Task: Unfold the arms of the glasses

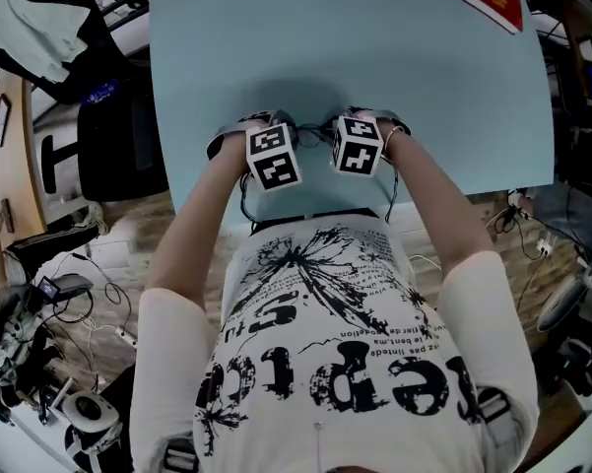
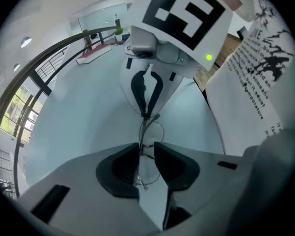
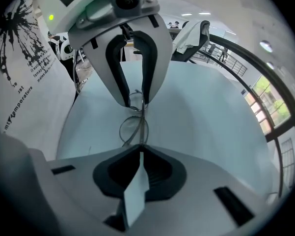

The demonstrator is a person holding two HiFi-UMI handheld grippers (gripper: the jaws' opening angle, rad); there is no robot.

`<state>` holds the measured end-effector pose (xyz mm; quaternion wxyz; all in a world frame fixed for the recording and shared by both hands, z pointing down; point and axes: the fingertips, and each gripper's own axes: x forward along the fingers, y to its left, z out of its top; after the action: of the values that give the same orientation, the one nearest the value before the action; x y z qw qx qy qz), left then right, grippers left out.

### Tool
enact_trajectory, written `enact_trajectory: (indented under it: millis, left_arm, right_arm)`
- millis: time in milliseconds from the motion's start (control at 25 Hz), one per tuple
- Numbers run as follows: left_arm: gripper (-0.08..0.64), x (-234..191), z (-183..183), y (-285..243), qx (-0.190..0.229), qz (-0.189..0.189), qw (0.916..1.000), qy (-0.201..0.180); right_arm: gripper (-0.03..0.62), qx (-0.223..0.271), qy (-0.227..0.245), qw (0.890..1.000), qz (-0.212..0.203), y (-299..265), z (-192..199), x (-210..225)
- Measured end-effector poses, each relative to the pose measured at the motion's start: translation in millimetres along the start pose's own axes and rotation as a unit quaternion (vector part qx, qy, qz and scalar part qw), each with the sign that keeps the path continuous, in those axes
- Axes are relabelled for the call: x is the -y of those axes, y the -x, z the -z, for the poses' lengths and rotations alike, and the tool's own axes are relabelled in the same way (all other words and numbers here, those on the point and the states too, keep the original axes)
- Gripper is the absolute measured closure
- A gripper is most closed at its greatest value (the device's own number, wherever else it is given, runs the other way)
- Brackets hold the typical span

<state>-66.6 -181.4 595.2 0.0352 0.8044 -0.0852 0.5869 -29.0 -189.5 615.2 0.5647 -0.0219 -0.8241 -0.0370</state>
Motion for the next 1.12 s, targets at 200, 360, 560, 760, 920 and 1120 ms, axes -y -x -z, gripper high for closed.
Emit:
enact_trajectory:
  millis: [200, 360, 560, 760, 920, 1120]
  left_arm:
    - [0.504, -1.3, -20.8, -7.1, 0.024, 0.010, 0.9995, -0.016]
    - [0.516, -5.3, -24.8, -12.8, 0.032, -0.001, 0.9992, -0.026]
    - [0.514, -3.0, -28.6, -12.8, 0.024, 0.001, 0.9982, -0.055]
    - [0.499, 0.0, -27.0, -15.7, 0.007, 0.004, 0.9957, -0.092]
    - [0.501, -0.6, -26.3, -22.3, -0.005, 0.004, 0.9934, -0.115]
    - [0.522, 0.3, -29.6, -23.6, 0.003, 0.009, 0.9933, -0.115]
  right_arm:
    - [0.558, -0.003, -0.004, 1.000, 0.009, 1.7, 4.5, -0.3]
    - [0.558, -0.005, -0.013, 1.000, 0.007, 2.4, 7.0, -1.3]
    - [0.558, -0.004, -0.014, 1.000, 0.007, 4.2, 10.4, -1.9]
    - [0.558, -0.008, 0.000, 1.000, 0.002, 2.3, 10.1, -3.4]
    - [0.558, -0.002, -0.002, 1.000, -0.007, 1.7, 9.4, -6.2]
    - [0.558, -0.011, 0.005, 1.000, -0.007, 3.0, 12.1, -5.8]
